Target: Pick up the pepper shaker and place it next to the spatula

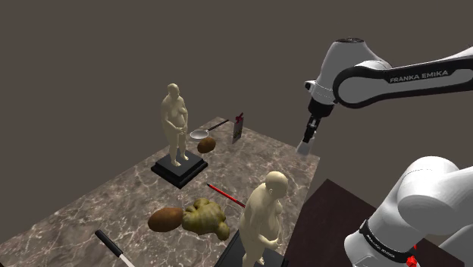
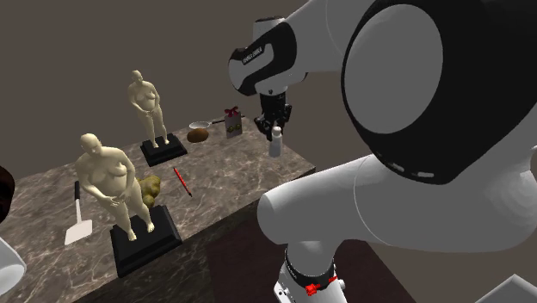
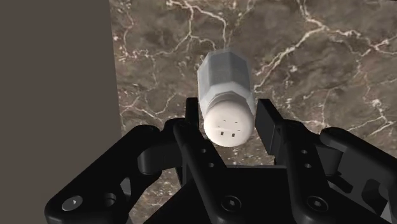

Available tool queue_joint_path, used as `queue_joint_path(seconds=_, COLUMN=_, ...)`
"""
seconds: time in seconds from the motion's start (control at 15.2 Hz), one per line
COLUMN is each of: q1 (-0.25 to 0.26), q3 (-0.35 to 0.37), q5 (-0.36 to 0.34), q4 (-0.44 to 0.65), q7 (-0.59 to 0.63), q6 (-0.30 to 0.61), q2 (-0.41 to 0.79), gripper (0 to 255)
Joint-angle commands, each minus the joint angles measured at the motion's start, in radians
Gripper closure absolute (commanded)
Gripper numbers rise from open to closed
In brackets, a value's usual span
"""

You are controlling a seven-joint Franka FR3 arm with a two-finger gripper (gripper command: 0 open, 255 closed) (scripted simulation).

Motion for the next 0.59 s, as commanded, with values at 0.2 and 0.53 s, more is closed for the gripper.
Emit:
queue_joint_path(seconds=0.2, q1=0.003, q3=0.003, q5=0.007, q4=0.057, q7=-0.008, q6=-0.076, q2=-0.019, gripper=255)
queue_joint_path(seconds=0.53, q1=0.005, q3=0.007, q5=0.013, q4=0.117, q7=-0.014, q6=-0.148, q2=-0.030, gripper=255)
